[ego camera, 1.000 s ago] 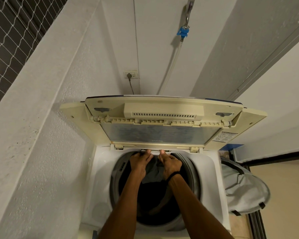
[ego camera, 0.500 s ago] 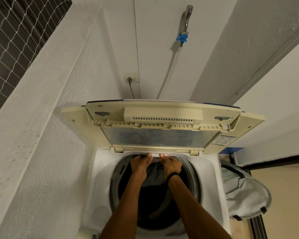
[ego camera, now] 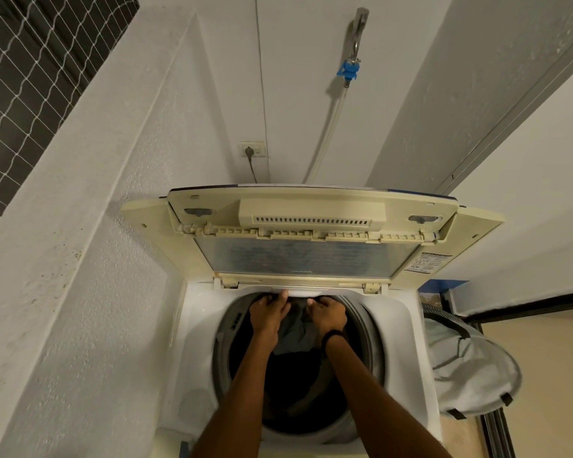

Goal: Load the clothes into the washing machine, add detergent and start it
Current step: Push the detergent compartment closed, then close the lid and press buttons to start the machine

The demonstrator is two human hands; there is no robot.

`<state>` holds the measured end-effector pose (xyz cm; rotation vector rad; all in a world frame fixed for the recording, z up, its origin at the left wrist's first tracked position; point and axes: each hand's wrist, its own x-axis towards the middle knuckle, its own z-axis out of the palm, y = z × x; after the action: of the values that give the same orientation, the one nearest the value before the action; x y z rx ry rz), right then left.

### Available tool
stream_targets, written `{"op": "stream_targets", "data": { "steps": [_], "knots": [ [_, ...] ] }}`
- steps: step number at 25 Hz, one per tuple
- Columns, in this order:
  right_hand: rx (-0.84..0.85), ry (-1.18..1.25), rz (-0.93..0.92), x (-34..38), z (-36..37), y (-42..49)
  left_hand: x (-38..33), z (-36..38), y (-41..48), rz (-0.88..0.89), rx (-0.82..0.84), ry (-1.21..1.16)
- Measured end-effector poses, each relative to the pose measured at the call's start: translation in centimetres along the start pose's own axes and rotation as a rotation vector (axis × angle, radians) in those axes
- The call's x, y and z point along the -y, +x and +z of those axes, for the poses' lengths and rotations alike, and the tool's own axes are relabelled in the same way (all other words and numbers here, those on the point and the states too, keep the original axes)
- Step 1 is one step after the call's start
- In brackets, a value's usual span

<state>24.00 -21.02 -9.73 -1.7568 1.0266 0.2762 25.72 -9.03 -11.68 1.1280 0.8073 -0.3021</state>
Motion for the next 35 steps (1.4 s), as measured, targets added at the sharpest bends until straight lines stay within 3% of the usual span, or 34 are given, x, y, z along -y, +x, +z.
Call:
{"op": "stream_targets", "data": {
  "steps": [7, 14, 17, 19, 22, 24, 28, 35],
  "knots": [
    [-0.010, -0.177, -0.285, 1.9, -1.0, -2.9, -2.5, -0.2, -2.8, 0.159, -0.036, 0.140],
    [0.028, -0.255, -0.639, 6.1, -3.9, -8.3, -8.4, 0.2, -11.2, 0.541, -0.107, 0.189],
    [0.036, -0.204, -0.867, 9.5, -6.5, -13.0, -12.0, 0.6, -16.1, 0.843, -0.119, 0.149],
    [-0.056, -0.164, -1.056, 12.5, -9.1, -16.5, -15.2, 1.4, -19.4, 1.130, -0.226, 0.213],
    [-0.420, -0.123, -1.254, 18.1, -12.1, -19.3, -20.4, 3.6, -21.7, 1.394, -0.308, 0.402],
    [-0.486, -0.223, -1.256, 21.2, -12.7, -18.1, -23.0, 5.4, -20.8, 1.401, -0.278, 0.705],
    [-0.460, -0.726, -1.142, 22.5, -11.9, -13.8, -24.0, 6.8, -17.5, 1.217, -0.238, 1.297],
    [-0.491, -0.762, -1.185, 20.3, -12.2, -14.7, -22.6, 5.7, -18.6, 1.217, -0.310, 1.374]
  ]
}}
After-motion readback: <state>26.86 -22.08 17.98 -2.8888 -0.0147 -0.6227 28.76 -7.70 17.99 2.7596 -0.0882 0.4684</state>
